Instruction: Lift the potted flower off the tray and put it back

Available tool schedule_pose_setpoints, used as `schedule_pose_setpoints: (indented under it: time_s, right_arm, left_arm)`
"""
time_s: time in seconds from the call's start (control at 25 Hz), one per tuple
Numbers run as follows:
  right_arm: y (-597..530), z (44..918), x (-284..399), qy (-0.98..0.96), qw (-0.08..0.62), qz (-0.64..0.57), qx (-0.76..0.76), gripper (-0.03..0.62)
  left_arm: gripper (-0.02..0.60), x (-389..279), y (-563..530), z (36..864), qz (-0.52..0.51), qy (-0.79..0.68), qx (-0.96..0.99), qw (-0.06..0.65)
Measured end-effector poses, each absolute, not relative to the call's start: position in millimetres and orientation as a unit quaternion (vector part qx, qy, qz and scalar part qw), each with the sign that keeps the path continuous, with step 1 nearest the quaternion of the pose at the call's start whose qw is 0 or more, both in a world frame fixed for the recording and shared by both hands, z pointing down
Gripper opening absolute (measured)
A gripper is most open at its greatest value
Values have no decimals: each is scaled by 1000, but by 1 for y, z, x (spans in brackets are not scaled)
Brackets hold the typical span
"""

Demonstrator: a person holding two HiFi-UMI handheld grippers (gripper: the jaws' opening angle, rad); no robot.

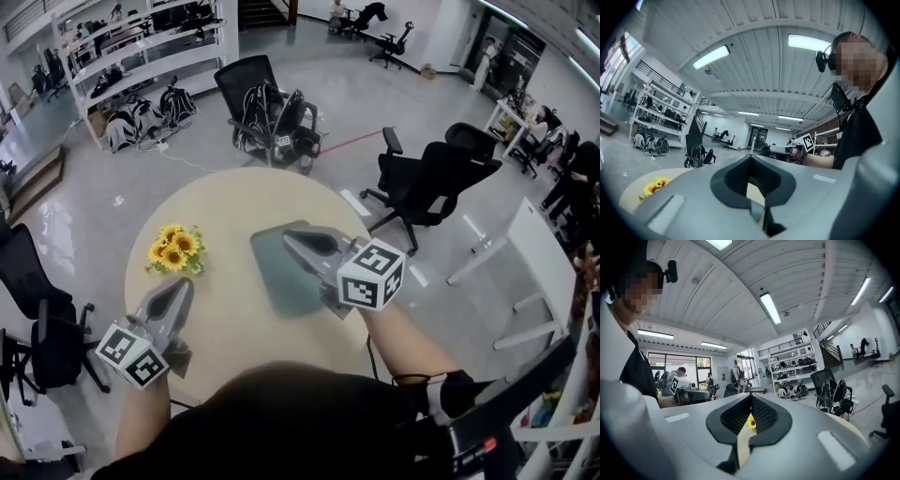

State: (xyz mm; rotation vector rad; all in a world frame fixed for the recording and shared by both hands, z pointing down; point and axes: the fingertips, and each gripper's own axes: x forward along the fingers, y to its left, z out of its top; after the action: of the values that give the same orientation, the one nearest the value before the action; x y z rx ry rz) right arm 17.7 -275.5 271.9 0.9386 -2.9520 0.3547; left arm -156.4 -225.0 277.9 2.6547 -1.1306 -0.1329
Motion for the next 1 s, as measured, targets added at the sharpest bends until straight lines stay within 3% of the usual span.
schedule_pose_setpoints:
  time_s: [0.6, 0.72, 1.0]
  right_arm:
    - [-263, 266, 30, -941, 0, 112, 319, 14]
    - [-262, 265, 32, -941, 2, 111, 318, 14]
    - [-266, 266, 33, -942, 9, 108, 318, 14]
  left_arm:
    - [7, -157, -221, 271, -45, -389, 913, 119]
    - [81, -158, -223, 274, -35, -395, 911, 117]
    - [165, -172, -234, 289, -19, -411, 905, 106]
